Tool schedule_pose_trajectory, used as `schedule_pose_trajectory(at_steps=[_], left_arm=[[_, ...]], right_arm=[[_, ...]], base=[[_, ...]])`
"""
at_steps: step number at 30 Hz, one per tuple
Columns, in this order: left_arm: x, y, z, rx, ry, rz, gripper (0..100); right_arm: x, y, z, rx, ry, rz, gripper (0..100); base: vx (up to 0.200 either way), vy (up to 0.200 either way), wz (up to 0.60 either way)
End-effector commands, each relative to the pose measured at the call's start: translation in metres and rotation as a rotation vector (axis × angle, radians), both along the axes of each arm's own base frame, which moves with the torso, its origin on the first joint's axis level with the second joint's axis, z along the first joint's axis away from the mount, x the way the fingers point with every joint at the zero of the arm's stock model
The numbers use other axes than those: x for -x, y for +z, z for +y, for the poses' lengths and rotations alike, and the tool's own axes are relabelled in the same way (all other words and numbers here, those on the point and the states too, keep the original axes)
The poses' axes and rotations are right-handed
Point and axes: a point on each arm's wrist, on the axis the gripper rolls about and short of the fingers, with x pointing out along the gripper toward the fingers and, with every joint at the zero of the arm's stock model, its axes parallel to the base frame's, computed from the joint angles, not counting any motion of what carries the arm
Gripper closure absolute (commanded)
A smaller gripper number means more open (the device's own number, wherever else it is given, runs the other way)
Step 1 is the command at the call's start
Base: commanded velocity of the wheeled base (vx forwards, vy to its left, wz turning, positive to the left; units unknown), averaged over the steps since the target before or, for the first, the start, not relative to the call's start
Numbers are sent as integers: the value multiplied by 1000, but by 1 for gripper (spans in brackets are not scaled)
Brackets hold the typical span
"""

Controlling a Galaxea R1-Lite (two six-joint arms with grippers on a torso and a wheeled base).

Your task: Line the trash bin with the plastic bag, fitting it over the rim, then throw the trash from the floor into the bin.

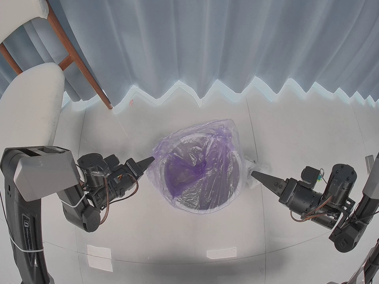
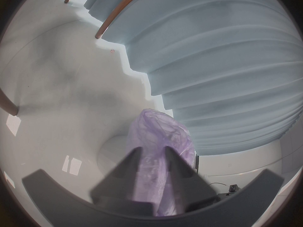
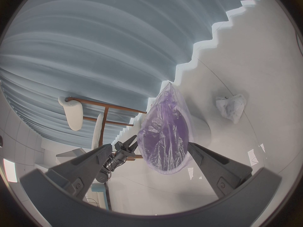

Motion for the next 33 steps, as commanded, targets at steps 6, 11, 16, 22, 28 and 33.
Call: schedule_pose_trajectory(at_steps=[6,11,16,22,28,33], left_arm=[[-9,-29,0,-22,9,51,100],[-11,-43,7,-30,28,87,100],[-20,-66,9,-39,39,116,100],[-28,-91,7,-47,47,142,100],[-30,-106,4,-57,40,156,100],[-32,-119,2,-143,55,121,100]], right_arm=[[-1,-2,1,-1,2,-1,0],[-1,-2,1,-1,2,-1,0],[-1,-3,1,0,2,0,0],[-2,-4,1,3,2,6,0],[-3,-9,2,10,0,20,0],[-3,-10,2,12,0,25,0]], base=[[0,0,0],[0,0,0],[0,0,0],[0,0,0],[0,0,0],[0,0,0]])
